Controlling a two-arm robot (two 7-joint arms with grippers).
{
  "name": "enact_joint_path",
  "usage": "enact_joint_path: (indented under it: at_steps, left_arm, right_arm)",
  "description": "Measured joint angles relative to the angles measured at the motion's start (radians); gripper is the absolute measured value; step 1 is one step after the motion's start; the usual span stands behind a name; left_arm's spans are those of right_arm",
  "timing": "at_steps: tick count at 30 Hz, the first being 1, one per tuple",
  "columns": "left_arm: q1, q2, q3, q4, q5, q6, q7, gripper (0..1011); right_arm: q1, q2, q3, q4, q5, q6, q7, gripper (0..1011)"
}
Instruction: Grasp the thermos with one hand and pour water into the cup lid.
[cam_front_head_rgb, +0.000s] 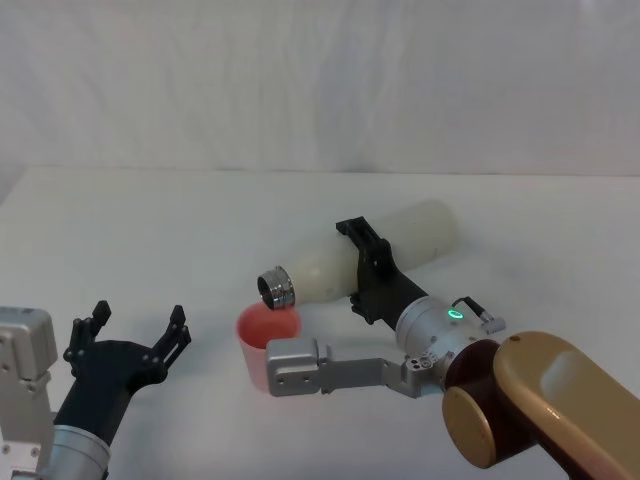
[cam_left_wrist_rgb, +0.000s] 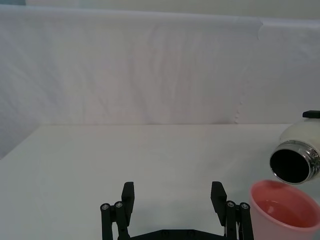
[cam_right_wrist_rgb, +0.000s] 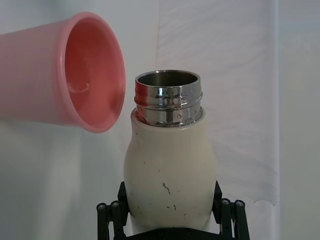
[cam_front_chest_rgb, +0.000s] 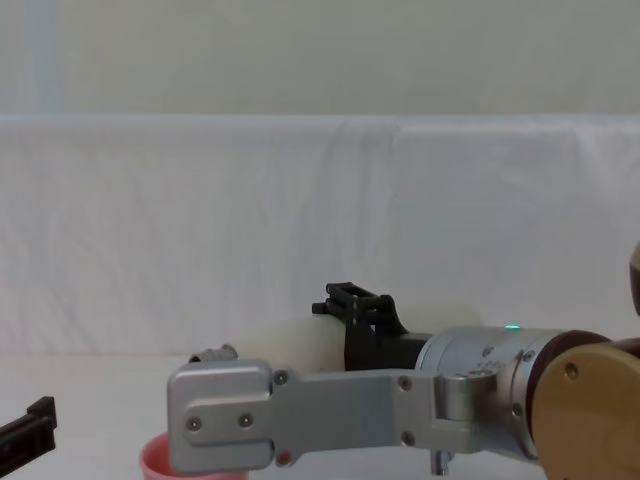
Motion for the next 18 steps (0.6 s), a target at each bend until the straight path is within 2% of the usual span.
enact_joint_path:
  at_steps: [18]
  left_arm:
    - [0.000, 0.000, 0.000, 0.000, 0.000, 0.000, 0.000, 1001]
  right_arm:
    - [0.005, 0.008, -0.002, 0.000, -0.019, 0.003, 0.004, 957]
